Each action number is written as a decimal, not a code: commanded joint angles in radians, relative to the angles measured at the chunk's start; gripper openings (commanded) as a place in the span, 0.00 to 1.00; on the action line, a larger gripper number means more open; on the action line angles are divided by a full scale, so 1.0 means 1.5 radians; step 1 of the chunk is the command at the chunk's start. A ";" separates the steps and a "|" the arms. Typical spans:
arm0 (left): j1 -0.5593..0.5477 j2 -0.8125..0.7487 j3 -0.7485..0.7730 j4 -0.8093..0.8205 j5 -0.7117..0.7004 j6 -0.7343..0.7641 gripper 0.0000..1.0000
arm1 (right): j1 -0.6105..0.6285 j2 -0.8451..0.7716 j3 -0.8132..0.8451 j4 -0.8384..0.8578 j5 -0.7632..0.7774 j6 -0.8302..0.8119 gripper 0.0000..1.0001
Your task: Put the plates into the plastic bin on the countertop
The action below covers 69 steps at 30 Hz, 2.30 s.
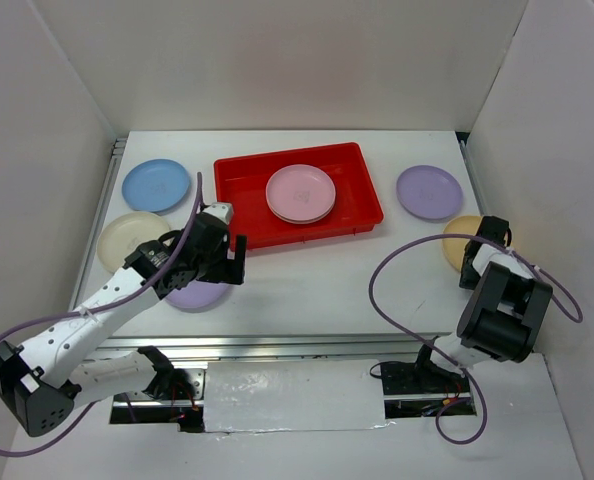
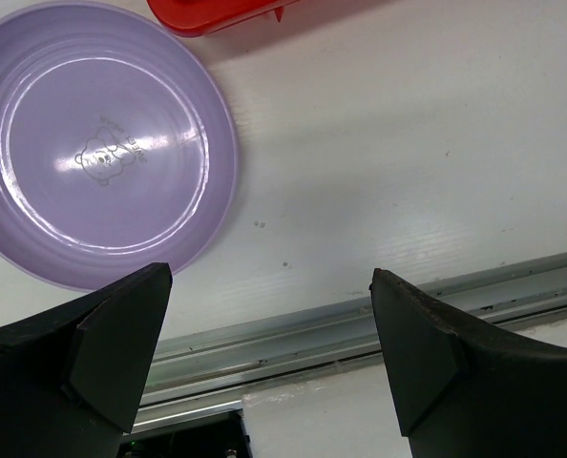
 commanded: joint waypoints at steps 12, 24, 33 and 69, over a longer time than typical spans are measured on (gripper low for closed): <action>-0.005 0.006 0.006 0.008 -0.005 0.003 0.99 | -0.016 0.001 0.006 0.035 -0.028 -0.044 0.36; -0.005 0.000 0.005 0.007 -0.009 0.001 0.99 | -0.017 -0.082 -0.045 0.017 -0.038 -0.077 0.00; -0.004 -0.006 0.005 0.005 -0.018 -0.004 0.99 | -0.011 -0.204 -0.081 -0.014 -0.079 -0.101 0.00; 0.094 -0.007 0.005 0.002 -0.046 -0.015 0.99 | 0.517 0.404 0.772 -0.249 -0.288 -0.400 0.07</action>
